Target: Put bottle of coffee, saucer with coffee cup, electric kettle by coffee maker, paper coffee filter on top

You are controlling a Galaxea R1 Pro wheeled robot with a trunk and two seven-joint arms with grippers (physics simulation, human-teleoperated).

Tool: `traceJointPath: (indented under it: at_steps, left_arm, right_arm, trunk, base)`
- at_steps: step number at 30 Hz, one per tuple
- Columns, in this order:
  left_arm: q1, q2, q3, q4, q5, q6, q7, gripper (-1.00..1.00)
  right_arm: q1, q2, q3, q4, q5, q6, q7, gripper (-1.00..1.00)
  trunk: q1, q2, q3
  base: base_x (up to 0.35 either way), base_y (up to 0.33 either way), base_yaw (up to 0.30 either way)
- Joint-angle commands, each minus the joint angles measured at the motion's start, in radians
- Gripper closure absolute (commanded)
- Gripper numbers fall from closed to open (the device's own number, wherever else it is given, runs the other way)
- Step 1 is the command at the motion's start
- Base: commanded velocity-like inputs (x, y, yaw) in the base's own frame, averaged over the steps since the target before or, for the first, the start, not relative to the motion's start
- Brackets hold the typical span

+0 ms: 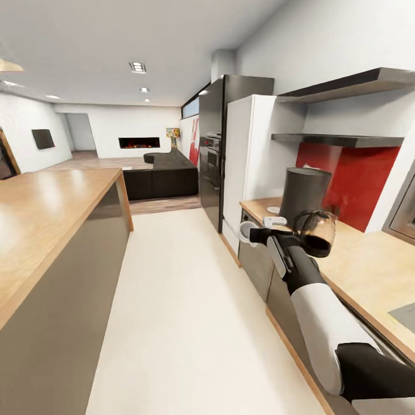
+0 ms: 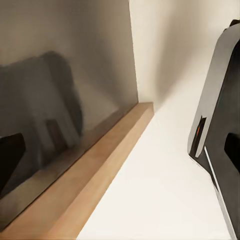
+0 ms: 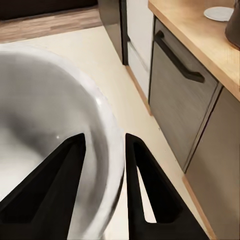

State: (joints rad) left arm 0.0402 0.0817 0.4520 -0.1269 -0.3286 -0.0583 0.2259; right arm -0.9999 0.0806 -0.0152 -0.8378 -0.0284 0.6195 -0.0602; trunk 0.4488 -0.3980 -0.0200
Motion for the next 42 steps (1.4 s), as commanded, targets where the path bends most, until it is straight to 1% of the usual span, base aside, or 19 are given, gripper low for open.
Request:
traceJointPath:
  at_steps: [1,16,42]
  left_arm:
    - [0.000,0.000,0.008,0.000,-0.010,-0.003,0.001,-1.00]
    - [0.000,0.000,0.008,0.000,-0.010,-0.003,0.001,-1.00]
    - [0.000,0.000,0.008,0.000,-0.010,-0.004,0.001,-1.00]
  right_arm:
    - [-0.001,0.001,-0.002,-0.001,-0.005,0.004,-0.003,1.00]
    - [0.000,0.001,-0.002,-0.001,-0.004,0.004,-0.003,1.00]
    - [0.000,-0.004,-0.002,0.000,0.002,0.002,-0.002,1.00]
  trunk:
    - [0.001,-0.002,-0.002]
    - [0.001,-0.002,-0.002]
    - [0.001,-0.002,-0.002]
  base:
    - [0.340,0.000,0.279]
    - [0.340,0.000,0.270]
    - [0.340,0.000,0.009]
